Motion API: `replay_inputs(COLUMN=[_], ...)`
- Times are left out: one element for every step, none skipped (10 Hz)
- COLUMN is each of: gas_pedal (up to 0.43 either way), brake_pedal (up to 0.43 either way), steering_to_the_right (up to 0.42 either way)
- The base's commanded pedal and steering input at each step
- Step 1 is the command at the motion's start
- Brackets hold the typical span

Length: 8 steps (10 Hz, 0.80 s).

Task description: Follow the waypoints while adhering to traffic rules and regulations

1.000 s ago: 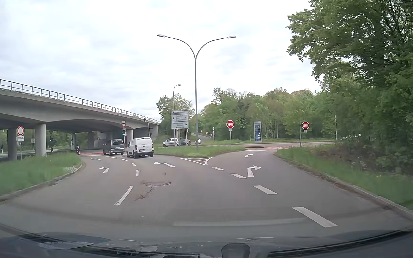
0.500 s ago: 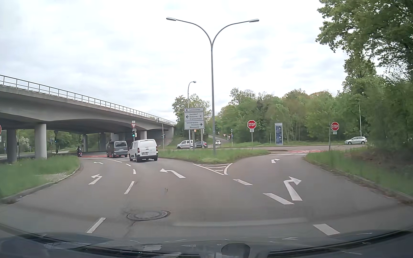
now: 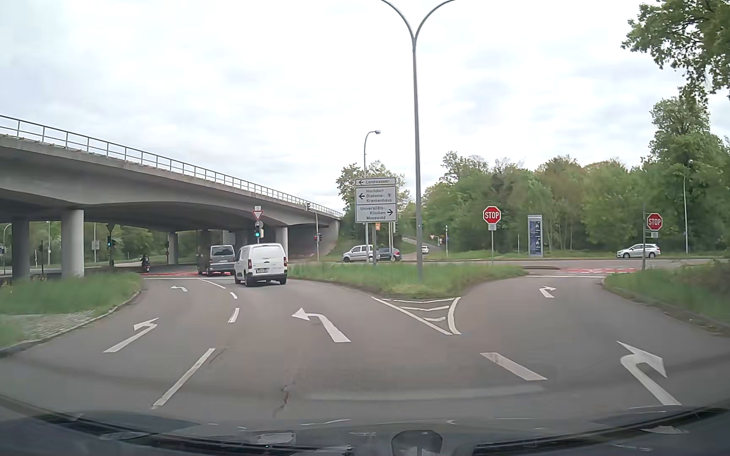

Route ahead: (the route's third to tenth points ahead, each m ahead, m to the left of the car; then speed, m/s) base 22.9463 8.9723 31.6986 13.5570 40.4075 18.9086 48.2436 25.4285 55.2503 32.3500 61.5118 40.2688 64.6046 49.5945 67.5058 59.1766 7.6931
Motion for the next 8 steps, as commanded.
replay_inputs(gas_pedal=[0.039,0.039,0.039,0.039,0.039,0.039,0.039,0.047], brake_pedal=[0.000,0.000,0.000,0.000,0.000,0.000,0.000,0.000], steering_to_the_right=[-0.078,-0.078,-0.078,-0.080,-0.079,-0.076,-0.075,-0.075])
